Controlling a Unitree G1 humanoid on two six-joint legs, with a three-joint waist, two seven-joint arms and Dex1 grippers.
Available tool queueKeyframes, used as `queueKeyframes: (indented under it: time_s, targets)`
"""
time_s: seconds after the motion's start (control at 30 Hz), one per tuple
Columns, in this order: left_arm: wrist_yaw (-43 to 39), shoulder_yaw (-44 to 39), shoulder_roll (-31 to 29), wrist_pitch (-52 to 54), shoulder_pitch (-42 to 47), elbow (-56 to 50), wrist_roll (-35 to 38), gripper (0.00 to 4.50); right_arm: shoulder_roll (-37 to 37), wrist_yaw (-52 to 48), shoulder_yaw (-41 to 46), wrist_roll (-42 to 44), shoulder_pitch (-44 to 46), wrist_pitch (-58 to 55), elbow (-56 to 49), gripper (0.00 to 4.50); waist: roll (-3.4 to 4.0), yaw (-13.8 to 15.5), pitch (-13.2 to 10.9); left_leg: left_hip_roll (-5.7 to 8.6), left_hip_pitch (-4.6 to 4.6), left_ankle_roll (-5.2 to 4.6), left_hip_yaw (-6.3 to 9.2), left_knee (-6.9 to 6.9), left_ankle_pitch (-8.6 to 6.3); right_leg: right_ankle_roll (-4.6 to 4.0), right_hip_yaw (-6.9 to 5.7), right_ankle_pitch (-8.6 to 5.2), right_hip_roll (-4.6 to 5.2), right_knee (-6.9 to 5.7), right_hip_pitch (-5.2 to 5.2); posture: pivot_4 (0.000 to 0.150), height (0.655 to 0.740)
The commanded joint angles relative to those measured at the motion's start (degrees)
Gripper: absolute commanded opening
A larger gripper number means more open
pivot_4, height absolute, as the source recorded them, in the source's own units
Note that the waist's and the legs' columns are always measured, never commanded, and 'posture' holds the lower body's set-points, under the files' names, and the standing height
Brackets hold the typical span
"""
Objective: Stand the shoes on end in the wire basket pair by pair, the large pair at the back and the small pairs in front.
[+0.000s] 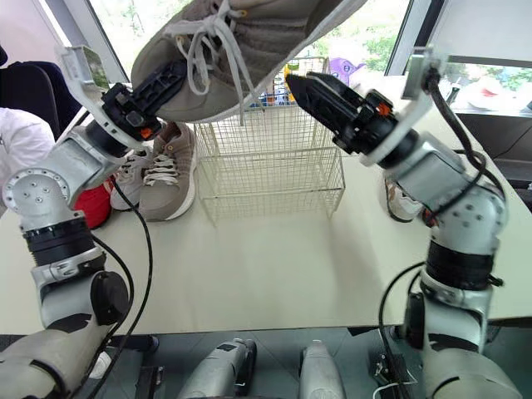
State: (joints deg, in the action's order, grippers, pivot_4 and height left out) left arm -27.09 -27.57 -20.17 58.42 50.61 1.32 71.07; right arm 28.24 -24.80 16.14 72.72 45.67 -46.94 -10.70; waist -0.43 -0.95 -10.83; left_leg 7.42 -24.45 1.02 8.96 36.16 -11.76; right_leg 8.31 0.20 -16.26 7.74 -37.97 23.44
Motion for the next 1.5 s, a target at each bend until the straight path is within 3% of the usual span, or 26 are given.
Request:
queueKeyframes:
  time_s: [0.03, 0.4, 0.73, 1.0, 1.2, 1.27, 1.37, 1.5]
  targets:
    - [1.1, -0.4, 0.5, -2.7, 0.7, -3.5, 2.8, 0.67, -1.1, -3.1, -0.6, -1.4, 3.4, 2.3, 0.7, 4.46, 0.0, 0.1, 0.0, 0.0, 0.0, 0.0, 0.0, 0.0, 0.0, 0.0, 0.0, 0.0, 0.0, 0.0, 0.0, 0.15, 0.74]
    - [1.8, 3.0, 1.3, -4.6, -3.8, -7.0, 1.8, 0.67, -4.0, -3.8, 0.9, 0.2, 10.0, 3.2, 4.7, 4.46, 0.0, -0.1, 0.0, -0.02, 0.0, 0.0, -0.02, -0.02, 0.0, 0.0, 0.02, 0.0, -0.03, 0.01, 0.03, 0.15, 0.74]
    - [2.2, 3.5, 0.0, -6.9, -5.8, -6.9, 2.5, 0.67, -7.7, 0.9, 6.1, 12.2, 13.3, 3.1, 6.2, 4.46, 0.0, -0.1, 0.0, -0.02, 0.0, 0.0, -0.03, -0.04, 0.0, -0.01, 0.08, 0.0, -0.02, 0.0, 0.05, 0.15, 0.74]
    - [2.7, 5.2, -0.7, -7.5, -7.0, -7.8, 3.5, 0.67, -7.7, 1.5, 4.1, 9.4, 13.4, 4.6, 6.2, 4.46, 0.0, -0.1, 0.0, -0.01, 0.0, -0.01, -0.04, -0.04, -0.01, -0.01, 0.09, 0.0, -0.03, 0.0, 0.06, 0.15, 0.74]
    - [3.0, 6.1, -1.7, -7.4, -8.1, -9.1, 4.1, 0.67, -7.8, 1.3, 2.8, 5.3, 13.9, 5.2, 6.0, 2.01, 0.0, -0.2, 0.0, -0.02, 0.0, -0.01, -0.14, -0.09, 0.0, -0.01, 0.21, 0.0, -0.04, -0.03, 0.15, 0.15, 0.74]
    - [3.2, 6.3, -2.1, -7.3, -8.5, -9.6, 4.3, 0.67, -7.6, 0.8, 2.1, 3.8, 14.3, 5.2, 5.9, 1.75, 0.0, -0.2, 0.0, -0.02, 0.0, -0.01, -0.18, -0.09, 0.0, -0.01, 0.23, 0.0, -0.05, -0.03, 0.16, 0.15, 0.74]
    - [3.6, 6.5, -2.9, -7.2, -8.8, -10.3, 4.8, 0.67, -6.6, -0.7, 1.2, 1.8, 15.0, 4.5, 6.1, 1.75, 0.0, -0.2, 0.0, -0.03, 0.0, -0.01, -0.27, -0.1, -0.01, -0.01, 0.34, 0.0, -0.05, -0.04, 0.21, 0.15, 0.74]
    - [2.8, 6.9, -6.5, -5.9, -9.9, -11.2, 4.3, 2.63, -2.8, -5.9, -1.2, -3.8, 17.5, 3.9, 8.2, 1.75, 0.0, -0.2, 0.0, -0.04, 0.0, -0.02, -0.42, -0.12, -0.01, 0.0, 0.46, 0.0, -0.05, -0.06, 0.26, 0.15, 0.74]
